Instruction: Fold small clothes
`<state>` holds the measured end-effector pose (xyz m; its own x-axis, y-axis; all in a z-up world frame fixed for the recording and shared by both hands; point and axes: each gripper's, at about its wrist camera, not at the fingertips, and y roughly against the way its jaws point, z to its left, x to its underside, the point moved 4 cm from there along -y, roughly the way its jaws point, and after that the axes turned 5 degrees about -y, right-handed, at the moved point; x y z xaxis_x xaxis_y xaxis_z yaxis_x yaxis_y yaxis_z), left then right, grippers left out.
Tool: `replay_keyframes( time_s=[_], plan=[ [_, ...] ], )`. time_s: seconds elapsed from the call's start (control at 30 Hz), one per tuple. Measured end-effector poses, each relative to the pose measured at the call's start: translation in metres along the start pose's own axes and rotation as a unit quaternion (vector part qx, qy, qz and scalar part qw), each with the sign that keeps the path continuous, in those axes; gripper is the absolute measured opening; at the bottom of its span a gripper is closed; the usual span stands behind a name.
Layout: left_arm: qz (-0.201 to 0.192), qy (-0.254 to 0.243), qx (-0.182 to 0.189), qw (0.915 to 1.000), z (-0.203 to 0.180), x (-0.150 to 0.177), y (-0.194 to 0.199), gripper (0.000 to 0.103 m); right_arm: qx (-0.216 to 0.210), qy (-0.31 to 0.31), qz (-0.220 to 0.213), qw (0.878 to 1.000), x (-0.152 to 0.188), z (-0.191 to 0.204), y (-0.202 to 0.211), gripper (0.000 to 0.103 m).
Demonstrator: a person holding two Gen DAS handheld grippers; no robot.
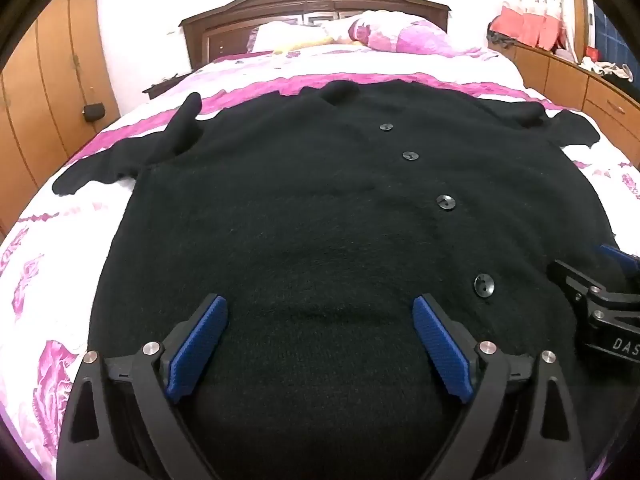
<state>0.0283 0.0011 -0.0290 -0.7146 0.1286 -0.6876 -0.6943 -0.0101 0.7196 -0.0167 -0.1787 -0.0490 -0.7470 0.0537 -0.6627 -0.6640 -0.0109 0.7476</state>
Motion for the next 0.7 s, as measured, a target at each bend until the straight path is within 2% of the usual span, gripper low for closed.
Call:
replay_keyframes(
  time_s=[0.03, 0.13, 0.2, 0.7],
  plan=[
    [0.0, 0.0, -0.001, 1.0, 0.001, 0.0, 0.0, 0.086, -0.017, -0.012, -0.025, 0.999, -0.001, -0.001, 0.002, 0.103],
    [-0.001, 0.002, 0.003, 1.0, 0.005, 0.002, -0.003, 0.086, -0.021, -0.014, -0.022, 0.999, -0.004, -0.007, 0.007, 0.103],
    [0.0, -0.008, -0.017, 0.9998, -0.006, 0.001, -0.002, 0.086, -0.02, -0.013, -0.021, 0.999, -0.006, -0.01, 0.006, 0.103],
    [0.003, -0.004, -0.017, 0.9998, -0.003, -0.001, -0.001, 0.087, -0.009, -0.006, -0.027, 1.0, -0.001, -0.001, 0.009, 0.103]
  ],
)
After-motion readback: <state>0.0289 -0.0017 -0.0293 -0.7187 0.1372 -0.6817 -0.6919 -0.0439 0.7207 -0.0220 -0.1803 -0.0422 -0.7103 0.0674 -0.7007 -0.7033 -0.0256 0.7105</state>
